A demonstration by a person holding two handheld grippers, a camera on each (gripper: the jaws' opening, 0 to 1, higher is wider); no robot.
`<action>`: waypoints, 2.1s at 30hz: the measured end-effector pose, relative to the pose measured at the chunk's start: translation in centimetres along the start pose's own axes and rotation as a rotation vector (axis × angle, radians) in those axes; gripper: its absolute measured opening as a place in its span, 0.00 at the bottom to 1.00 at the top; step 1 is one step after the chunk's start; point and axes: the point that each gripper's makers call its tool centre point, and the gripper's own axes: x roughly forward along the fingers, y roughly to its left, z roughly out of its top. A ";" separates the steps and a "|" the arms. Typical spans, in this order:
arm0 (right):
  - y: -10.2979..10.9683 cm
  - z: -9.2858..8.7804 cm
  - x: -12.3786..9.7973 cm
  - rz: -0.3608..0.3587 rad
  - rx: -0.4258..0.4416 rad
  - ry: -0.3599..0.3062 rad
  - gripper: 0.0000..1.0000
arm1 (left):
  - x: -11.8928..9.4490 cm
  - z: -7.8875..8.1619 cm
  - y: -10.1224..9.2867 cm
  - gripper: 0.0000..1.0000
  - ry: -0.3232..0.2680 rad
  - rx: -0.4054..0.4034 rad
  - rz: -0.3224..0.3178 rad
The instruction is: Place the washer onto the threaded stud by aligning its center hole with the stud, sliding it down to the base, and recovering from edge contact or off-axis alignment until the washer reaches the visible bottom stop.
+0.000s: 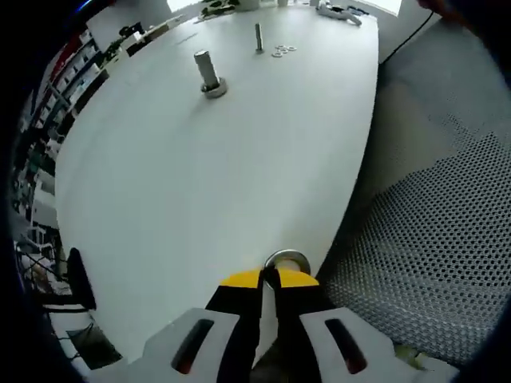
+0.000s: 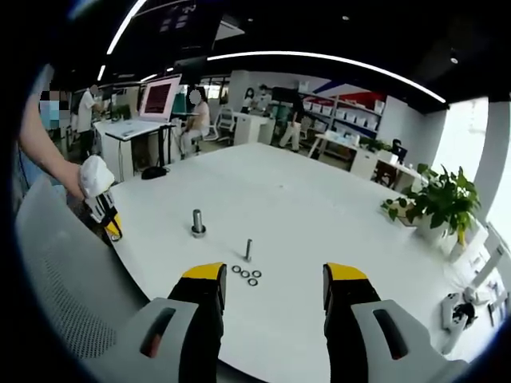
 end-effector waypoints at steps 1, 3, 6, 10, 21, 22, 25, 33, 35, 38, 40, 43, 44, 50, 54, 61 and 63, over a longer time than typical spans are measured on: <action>0.0 0.0 0.0 0.001 0.000 -0.003 0.51 | 0.0 0.0 0.0 0.03 0.013 0.006 0.000; 0.0 0.1 0.0 0.000 0.003 -0.005 0.51 | 0.1 0.1 0.0 0.03 0.035 0.013 -0.012; 0.0 0.0 0.0 0.003 0.003 -0.001 0.51 | 0.2 0.0 0.3 0.03 0.055 -0.035 -0.060; 0.1 -0.2 0.2 0.012 -0.003 0.009 0.51 | 0.2 0.0 0.3 0.03 0.063 -0.031 -0.093; 0.1 -0.5 0.3 0.010 -0.008 0.021 0.51 | 0.1 -0.1 0.2 0.03 0.030 -0.040 -0.056; 0.1 -0.5 0.3 0.010 -0.009 0.022 0.51 | 0.1 -0.1 0.2 0.03 0.020 -0.045 -0.056; 0.1 -0.5 0.3 0.010 -0.010 0.024 0.51 | 0.0 0.0 0.3 0.02 -0.019 -0.099 -0.055; 0.1 -0.6 0.2 0.007 -0.013 0.026 0.51 | 0.0 0.1 0.6 0.02 -0.037 -0.171 -0.072; 0.1 -0.6 0.2 0.007 -0.014 0.027 0.51 | 0.1 0.1 0.6 0.02 -0.041 -0.178 -0.071; 0.2 -0.6 0.2 0.006 -0.015 0.027 0.51 | 0.0 0.0 0.9 0.01 -0.047 -0.181 -0.062; 0.1 -0.6 0.2 0.004 -0.015 0.028 0.51 | 0.0 -0.1 1.1 0.01 -0.053 -0.194 -0.062; 0.1 -0.6 0.2 0.004 -0.015 0.028 0.51 | -0.1 -0.3 1.3 0.01 -0.057 -0.197 -0.053; 0.1 -0.6 0.2 0.005 -0.015 0.030 0.51 | -0.1 -0.3 1.3 0.01 -0.058 -0.197 -0.052; 0.2 -0.7 0.3 0.007 -0.018 0.035 0.51 | -0.4 -0.2 1.8 0.01 -0.079 -0.212 -0.039; 0.3 -0.7 0.3 0.009 -0.019 0.037 0.51 | -0.6 -0.1 2.2 0.01 -0.095 -0.219 -0.027; 0.2 -0.8 0.4 0.011 -0.019 0.040 0.51 | -1.1 0.2 3.6 0.01 -0.141 -0.275 -0.006; 0.3 -0.8 0.4 0.014 -0.022 0.044 0.51 | -1.3 0.5 4.0 0.01 -0.168 -0.323 -0.007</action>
